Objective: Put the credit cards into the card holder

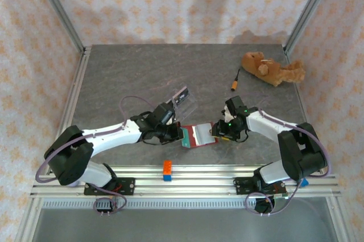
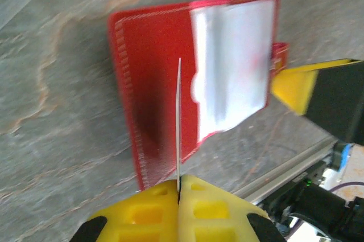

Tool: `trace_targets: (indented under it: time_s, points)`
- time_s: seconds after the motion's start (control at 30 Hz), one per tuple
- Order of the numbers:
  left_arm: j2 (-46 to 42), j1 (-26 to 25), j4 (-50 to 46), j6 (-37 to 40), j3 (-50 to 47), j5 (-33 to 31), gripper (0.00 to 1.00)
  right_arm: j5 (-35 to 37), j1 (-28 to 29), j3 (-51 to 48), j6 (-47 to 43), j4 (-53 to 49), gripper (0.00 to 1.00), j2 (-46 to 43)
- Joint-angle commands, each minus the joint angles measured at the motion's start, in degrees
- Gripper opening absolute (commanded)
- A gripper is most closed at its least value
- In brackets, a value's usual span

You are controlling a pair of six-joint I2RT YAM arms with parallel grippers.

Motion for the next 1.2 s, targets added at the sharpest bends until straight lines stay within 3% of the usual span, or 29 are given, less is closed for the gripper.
trace_targets:
  time_s: [0.0,0.13,0.37,0.47,0.6,0.77,0.9,1.03,1.17]
  points:
    - [-1.72,-0.57,1.51,-2.23,-1.93,-1.48,0.00,-7.02,1.69,-2.15,0.74,3.62,0.46,1.60]
    - [-2.53,-1.05,1.69,-3.57,-3.92,-1.89,0.00,-7.78,2.58,-1.74,1.46,4.09,0.44,1.16]
    - [-9.95,-0.71,-1.72,-3.77,-7.06,-6.45,0.00,-1.99,2.72,0.52,0.36,-0.50,0.45,-4.10]
    - [-13.43,-0.18,-9.28,-0.18,-3.64,-9.30,0.00,3.55,3.69,2.86,-1.09,-2.58,0.49,-9.04]
    - [-18.64,2.37,-18.90,4.81,1.68,-11.77,0.00,10.08,8.17,6.53,-2.99,-0.79,0.61,-11.21]
    - [-24.51,5.48,-37.99,14.23,14.07,-24.60,0.00,15.29,16.45,10.01,-4.15,7.65,0.72,-7.34]
    - [-28.00,11.83,-46.53,19.25,20.38,-30.90,0.00,20.22,24.79,11.58,-3.01,17.09,0.68,-1.20]
    - [-30.52,18.26,-48.21,22.09,21.67,-31.01,0.00,25.06,30.12,15.54,-4.61,19.55,0.63,6.46]
    - [-31.16,21.68,-48.04,23.36,20.36,-27.69,0.00,30.04,34.35,19.34,-7.35,20.92,0.65,13.71]
